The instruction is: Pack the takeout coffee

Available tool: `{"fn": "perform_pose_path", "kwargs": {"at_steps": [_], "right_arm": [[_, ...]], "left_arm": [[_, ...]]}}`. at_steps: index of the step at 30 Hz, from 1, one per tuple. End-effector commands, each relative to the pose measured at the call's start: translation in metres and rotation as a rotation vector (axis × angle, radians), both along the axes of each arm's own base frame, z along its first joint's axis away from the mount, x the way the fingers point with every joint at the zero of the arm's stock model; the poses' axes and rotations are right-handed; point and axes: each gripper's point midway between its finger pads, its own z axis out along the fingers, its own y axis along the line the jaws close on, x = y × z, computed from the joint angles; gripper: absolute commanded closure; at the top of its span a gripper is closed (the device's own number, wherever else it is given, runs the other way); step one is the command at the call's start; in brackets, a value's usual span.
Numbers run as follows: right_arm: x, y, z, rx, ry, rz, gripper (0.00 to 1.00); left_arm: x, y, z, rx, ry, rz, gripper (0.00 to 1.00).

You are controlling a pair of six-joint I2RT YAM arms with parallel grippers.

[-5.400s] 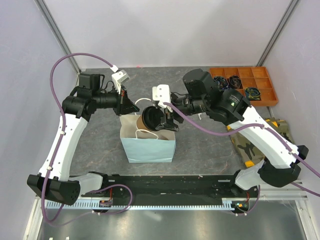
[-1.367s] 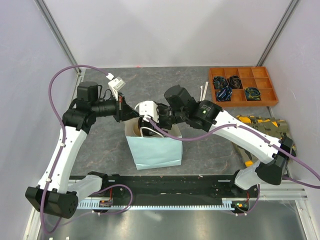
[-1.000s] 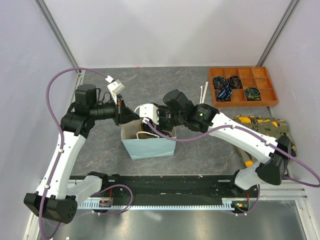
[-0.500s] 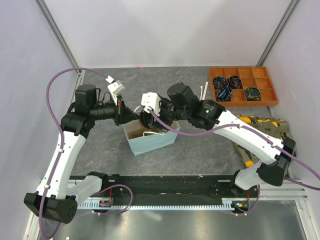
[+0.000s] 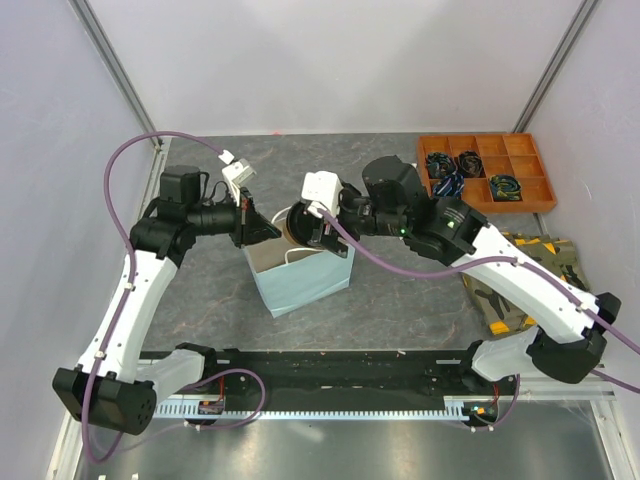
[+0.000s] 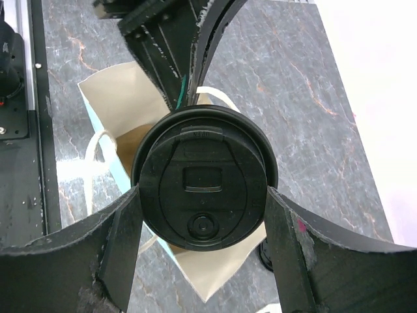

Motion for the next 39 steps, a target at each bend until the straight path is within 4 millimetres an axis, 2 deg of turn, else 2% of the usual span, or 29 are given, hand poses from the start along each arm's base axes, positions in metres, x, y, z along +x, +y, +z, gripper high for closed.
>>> {"fn": "perform_pose_path", "kwargs": {"at_steps": [1, 5, 10, 14, 18, 21, 25, 26, 28, 29, 31, 32, 35, 37, 39], "right_arm": [[-0.009, -0.020, 0.029, 0.037, -0.036, -0.024, 0.76], [-0.010, -0.029, 0.037, 0.054, -0.047, -0.054, 0.76], [-0.002, -0.033, 0.068, 0.143, -0.083, -0.120, 0.76], [0.012, -0.041, 0.094, 0.218, -0.106, -0.201, 0.77], [0.030, -0.057, 0.124, 0.302, -0.118, -0.281, 0.77], [0.036, -0.066, 0.138, 0.334, -0.140, -0.310, 0.77], [0.055, -0.090, 0.144, 0.332, -0.160, -0.401, 0.77], [0.066, -0.100, 0.130, 0.299, -0.144, -0.447, 0.77], [0.068, -0.119, 0.107, 0.239, -0.122, -0.512, 0.77], [0.071, -0.122, 0.073, 0.172, -0.079, -0.525, 0.77], [0.070, -0.142, 0.046, 0.098, -0.072, -0.600, 0.76], [0.073, -0.148, 0.019, 0.032, -0.047, -0.633, 0.76], [0.087, -0.171, -0.011, -0.036, 0.003, -0.758, 0.76], [0.092, -0.178, -0.027, -0.045, 0.065, -0.809, 0.76], [0.093, -0.182, -0.065, -0.130, 0.162, -0.826, 0.76]], "left_arm": [[0.006, 0.000, 0.008, 0.010, -0.038, -0.004, 0.98], [0.009, -0.001, 0.006, 0.010, -0.031, -0.007, 0.98], [0.010, -0.002, 0.006, 0.006, -0.031, -0.012, 0.98], [0.009, -0.002, 0.006, 0.006, -0.036, -0.019, 0.98], [0.010, -0.002, 0.005, 0.007, -0.033, -0.018, 0.98], [0.010, -0.002, 0.006, 0.007, -0.036, -0.018, 0.98], [0.012, -0.002, 0.008, 0.008, -0.040, -0.010, 0.98], [0.013, -0.002, 0.010, 0.007, -0.045, -0.008, 0.98], [0.013, -0.002, 0.011, 0.005, -0.044, -0.007, 0.98], [0.014, -0.002, 0.010, 0.005, -0.043, -0.005, 0.98], [0.014, -0.002, 0.010, 0.003, -0.038, -0.003, 0.98], [0.016, -0.002, 0.009, 0.003, -0.037, 0.001, 0.98], [0.017, -0.003, 0.009, -0.008, -0.029, 0.018, 0.98], [0.017, -0.002, 0.009, -0.012, -0.022, 0.025, 0.98], [0.017, -0.002, 0.009, -0.011, -0.029, 0.024, 0.98]]}}
